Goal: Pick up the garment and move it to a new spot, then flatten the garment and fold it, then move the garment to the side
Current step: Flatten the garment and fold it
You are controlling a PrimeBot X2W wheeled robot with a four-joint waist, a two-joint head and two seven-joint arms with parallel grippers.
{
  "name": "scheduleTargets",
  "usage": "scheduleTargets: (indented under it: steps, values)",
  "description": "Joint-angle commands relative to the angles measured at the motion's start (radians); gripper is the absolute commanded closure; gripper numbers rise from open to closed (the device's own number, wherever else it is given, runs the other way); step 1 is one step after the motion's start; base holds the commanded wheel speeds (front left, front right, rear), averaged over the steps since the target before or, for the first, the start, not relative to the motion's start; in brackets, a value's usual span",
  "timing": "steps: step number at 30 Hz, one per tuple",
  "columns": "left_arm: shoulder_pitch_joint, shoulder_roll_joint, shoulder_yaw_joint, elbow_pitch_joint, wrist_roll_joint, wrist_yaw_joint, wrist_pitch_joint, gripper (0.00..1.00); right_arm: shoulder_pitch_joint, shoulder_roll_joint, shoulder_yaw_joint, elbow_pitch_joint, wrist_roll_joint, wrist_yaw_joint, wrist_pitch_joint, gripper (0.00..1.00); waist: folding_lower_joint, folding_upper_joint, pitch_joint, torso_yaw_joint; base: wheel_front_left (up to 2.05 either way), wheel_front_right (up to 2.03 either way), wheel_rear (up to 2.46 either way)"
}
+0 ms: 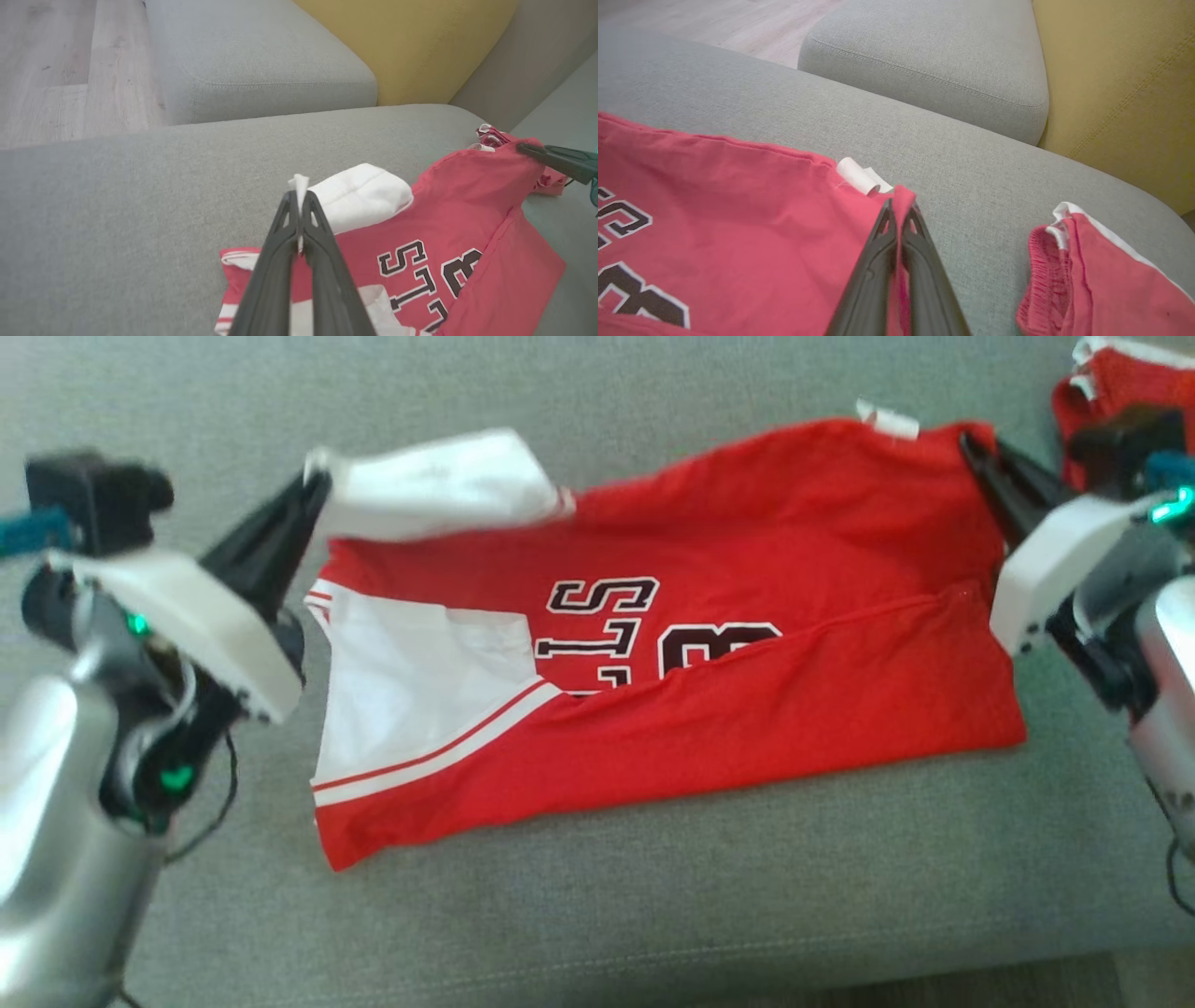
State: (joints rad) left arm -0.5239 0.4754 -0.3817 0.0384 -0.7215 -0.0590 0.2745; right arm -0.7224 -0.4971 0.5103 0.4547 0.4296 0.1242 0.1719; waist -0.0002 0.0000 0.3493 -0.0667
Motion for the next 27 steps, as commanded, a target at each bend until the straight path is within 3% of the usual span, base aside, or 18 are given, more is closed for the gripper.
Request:
scheduleTargets:
  steps: [1, 8, 24, 25, 27]
  values:
    - [-0.008, 0.045, 0.058, -0.045, -0.009, 0.011, -0.014, 1.00, 0.026, -0.029, 0.004, -0.039, 0.014, 0.007, 0.002, 1.00, 0.0002, 0.0000, -0.020, 0.007, 0.00, 0.00, 0.00]
    - [0.130, 0.045, 0.107, -0.100, -0.044, 0.056, -0.072, 1.00, 0.093, -0.067, -0.014, -0.081, 0.028, 0.007, 0.019, 1.00, 0.0002, 0.0000, -0.038, 0.015, 0.00, 0.00, 0.00]
    - [0.320, 0.000, 0.105, -0.152, -0.067, 0.086, -0.165, 1.00, 0.222, -0.134, -0.019, -0.154, 0.030, 0.007, -0.008, 1.00, 0.0002, 0.0000, -0.056, 0.027, 0.00, 0.00, 0.00]
    - [0.329, -0.003, 0.104, -0.150, -0.068, 0.086, -0.171, 1.00, 0.232, -0.136, -0.021, -0.158, 0.030, 0.007, -0.013, 0.96, 0.0002, 0.0000, -0.057, 0.027, 0.00, 0.00, 0.00]
    - [0.348, -0.011, 0.103, -0.145, -0.074, 0.086, -0.182, 1.00, 0.253, -0.139, -0.028, -0.168, 0.024, 0.007, -0.025, 0.69, 0.0002, 0.0000, -0.058, 0.025, 0.00, 0.00, 0.00]
